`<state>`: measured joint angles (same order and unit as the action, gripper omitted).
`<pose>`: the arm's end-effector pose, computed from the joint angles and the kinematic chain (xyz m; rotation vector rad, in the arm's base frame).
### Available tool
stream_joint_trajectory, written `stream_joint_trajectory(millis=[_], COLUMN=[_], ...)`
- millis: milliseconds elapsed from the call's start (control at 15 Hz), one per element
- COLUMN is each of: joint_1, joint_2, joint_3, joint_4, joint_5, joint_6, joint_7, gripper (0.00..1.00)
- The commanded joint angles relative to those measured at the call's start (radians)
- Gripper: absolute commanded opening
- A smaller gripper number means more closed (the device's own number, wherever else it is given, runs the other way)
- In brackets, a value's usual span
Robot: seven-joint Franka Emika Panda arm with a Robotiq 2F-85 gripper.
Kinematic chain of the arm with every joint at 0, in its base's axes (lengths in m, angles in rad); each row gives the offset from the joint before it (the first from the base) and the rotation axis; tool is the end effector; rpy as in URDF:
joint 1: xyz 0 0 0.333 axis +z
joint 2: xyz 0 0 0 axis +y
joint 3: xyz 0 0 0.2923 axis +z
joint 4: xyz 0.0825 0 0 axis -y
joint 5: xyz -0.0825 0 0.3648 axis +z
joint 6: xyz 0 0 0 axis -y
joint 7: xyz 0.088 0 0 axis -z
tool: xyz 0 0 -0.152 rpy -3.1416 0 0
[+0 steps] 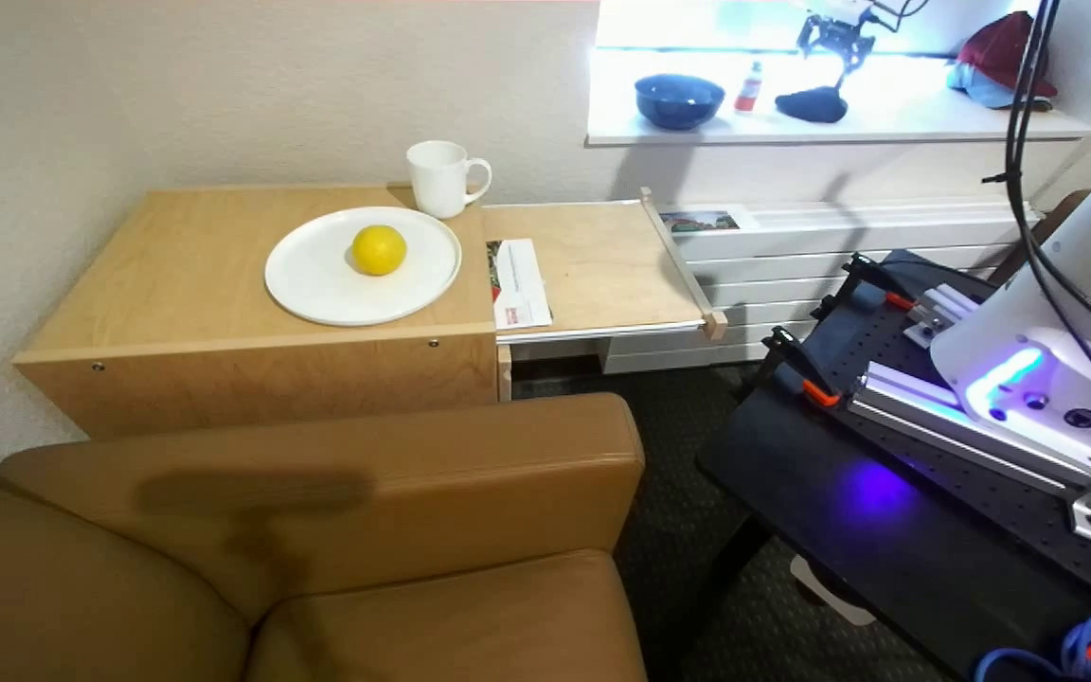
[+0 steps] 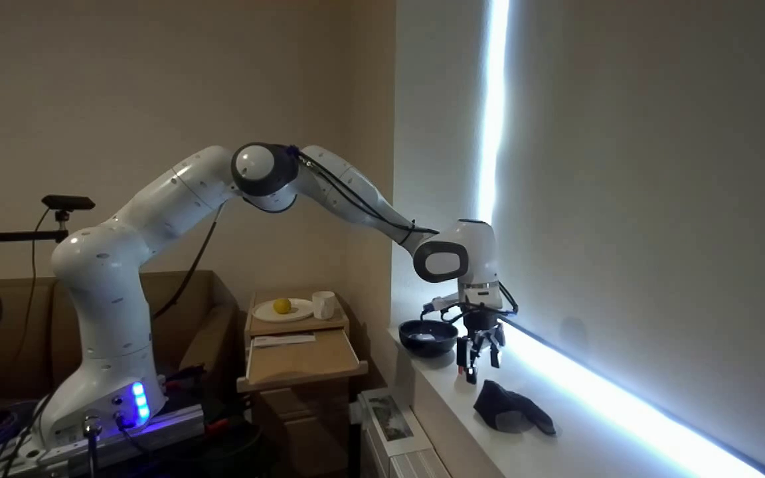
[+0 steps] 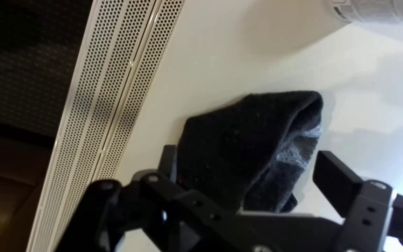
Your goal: Take the sock from the windowsill and put it on the pullout table
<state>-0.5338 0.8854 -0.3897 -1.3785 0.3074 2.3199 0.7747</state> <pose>0.4813 -0.5321 0.1697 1.9753 -2.3537 0.1867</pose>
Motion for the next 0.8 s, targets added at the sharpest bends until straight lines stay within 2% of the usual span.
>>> stream_joint_trajectory(millis=[0, 200, 267, 333, 733], joint_1=[-0.01, -0.012, -0.01, -0.01, -0.032], joint_2=[0.115, 0.186, 0.204, 0.222, 0.28], joint_3=[-0.007, -0.008, -0.01, -0.01, 0.0], joint_4=[0.133, 0.202, 0.223, 0.243, 0.351], joint_5=[0.015, 0.002, -0.012, -0.023, -0.087], joint_6=[-0.031, 0.012, 0.015, 0.007, -0.095], joint_7=[0.195, 0.353, 0.388, 0.418, 0.529], gripper=[1.0, 1.0, 0.9, 0.74, 0.31])
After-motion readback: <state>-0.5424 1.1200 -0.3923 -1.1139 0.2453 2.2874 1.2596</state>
